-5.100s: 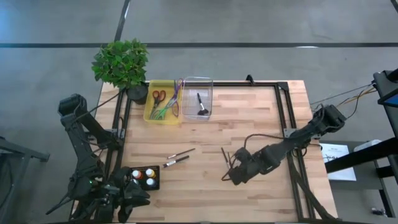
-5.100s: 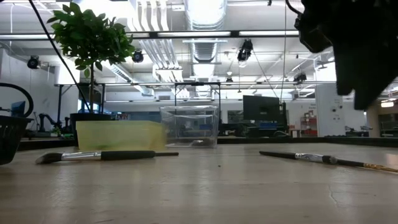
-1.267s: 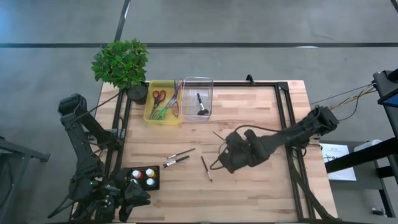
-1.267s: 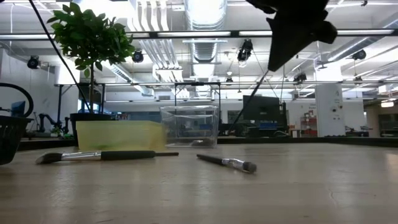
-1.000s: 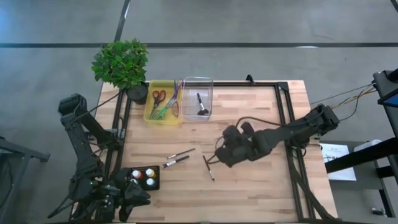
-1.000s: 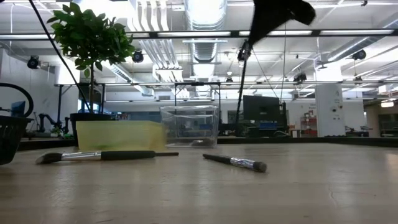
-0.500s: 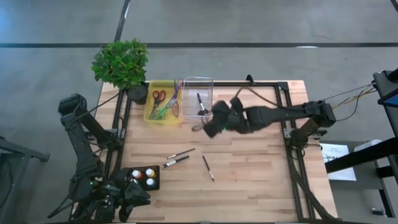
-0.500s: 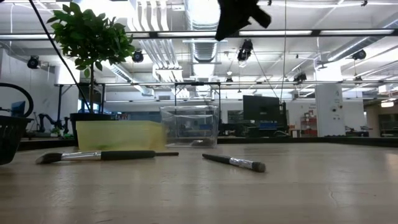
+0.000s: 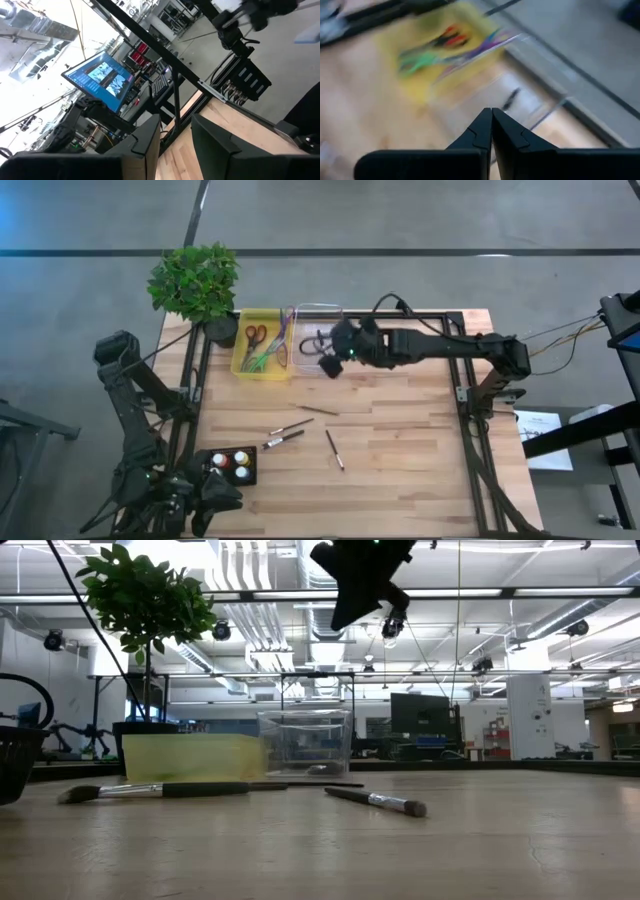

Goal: Pick & Place Paint Supplies
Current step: Put the gold and black paintbrush into the transparent bin

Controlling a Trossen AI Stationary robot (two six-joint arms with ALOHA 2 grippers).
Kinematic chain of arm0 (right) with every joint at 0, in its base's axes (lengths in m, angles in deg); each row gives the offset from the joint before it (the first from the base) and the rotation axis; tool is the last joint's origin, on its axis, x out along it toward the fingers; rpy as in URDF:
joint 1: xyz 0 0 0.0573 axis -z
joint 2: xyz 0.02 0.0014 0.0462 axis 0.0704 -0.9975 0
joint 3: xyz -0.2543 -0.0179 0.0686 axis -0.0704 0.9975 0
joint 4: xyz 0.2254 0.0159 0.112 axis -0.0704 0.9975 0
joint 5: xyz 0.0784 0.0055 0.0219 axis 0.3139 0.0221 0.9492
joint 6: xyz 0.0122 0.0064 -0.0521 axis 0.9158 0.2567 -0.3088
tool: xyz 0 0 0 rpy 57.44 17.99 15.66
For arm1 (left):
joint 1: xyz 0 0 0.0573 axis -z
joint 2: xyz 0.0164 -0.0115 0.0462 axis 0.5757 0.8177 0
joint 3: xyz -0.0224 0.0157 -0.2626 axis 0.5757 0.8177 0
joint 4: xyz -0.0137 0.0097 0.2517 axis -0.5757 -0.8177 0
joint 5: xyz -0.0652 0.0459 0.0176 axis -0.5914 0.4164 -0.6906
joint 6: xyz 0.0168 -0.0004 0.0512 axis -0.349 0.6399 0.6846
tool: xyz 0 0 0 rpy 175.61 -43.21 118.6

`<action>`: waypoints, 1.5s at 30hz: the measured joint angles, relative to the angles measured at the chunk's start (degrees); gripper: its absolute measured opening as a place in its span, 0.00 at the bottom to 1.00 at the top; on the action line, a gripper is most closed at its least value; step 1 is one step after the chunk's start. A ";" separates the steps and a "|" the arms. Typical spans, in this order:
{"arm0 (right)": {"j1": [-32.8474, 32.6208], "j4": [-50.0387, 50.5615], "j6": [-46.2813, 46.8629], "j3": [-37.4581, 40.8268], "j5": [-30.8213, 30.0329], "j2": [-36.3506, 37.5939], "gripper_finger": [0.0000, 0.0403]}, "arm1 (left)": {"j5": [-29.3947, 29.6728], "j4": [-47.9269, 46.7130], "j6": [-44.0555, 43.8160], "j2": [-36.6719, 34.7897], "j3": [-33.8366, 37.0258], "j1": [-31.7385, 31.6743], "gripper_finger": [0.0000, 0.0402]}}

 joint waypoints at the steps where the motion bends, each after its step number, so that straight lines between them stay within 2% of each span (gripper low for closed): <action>1: -0.82 0.38 -0.90 0.40 1.84 0.00 0.02 | 0.00 -0.02 -0.15 0.00 0.00 0.00 0.29; 6: -5.87 -0.41 -3.60 4.25 11.90 0.17 0.02 | 0.07 -0.12 -0.15 0.00 0.00 0.00 0.29; 10: -8.91 -5.59 -4.74 8.31 20.15 -0.85 0.02 | 0.22 -0.13 0.22 0.00 0.00 0.00 0.29; 16: -9.00 -20.00 -5.78 11.29 33.95 -7.42 0.02 | 0.20 -0.13 0.29 0.00 0.00 0.00 0.29; 20: -8.01 -20.44 -7.97 7.90 39.30 -13.85 0.03 | 0.22 -0.95 0.27 0.00 0.00 0.00 0.29; 23: -7.84 -19.07 -11.02 4.06 39.76 -18.81 0.08 | 0.20 -1.48 0.28 0.00 0.00 0.00 0.29; 26: -7.94 -17.62 -15.23 -0.63 39.28 -23.06 0.20 | 0.20 -1.53 0.26 0.00 0.00 0.04 0.29; 30: -8.94 -16.49 -21.32 -4.31 32.30 -26.72 0.35 | 0.20 -1.95 -0.17 0.00 0.00 0.07 0.29; 33: -9.47 -16.54 -25.32 -4.98 29.81 -27.32 0.40 | 0.22 -2.71 -0.19 0.00 0.00 0.07 0.29; 37: -9.58 -18.73 -26.44 -3.72 28.87 -27.28 0.38 | 0.21 -3.14 -0.20 0.00 0.00 0.09 0.29; 45: -9.08 -24.44 -25.49 -2.96 28.71 -27.30 0.18 | 0.22 -3.12 -0.20 0.00 0.00 0.09 0.29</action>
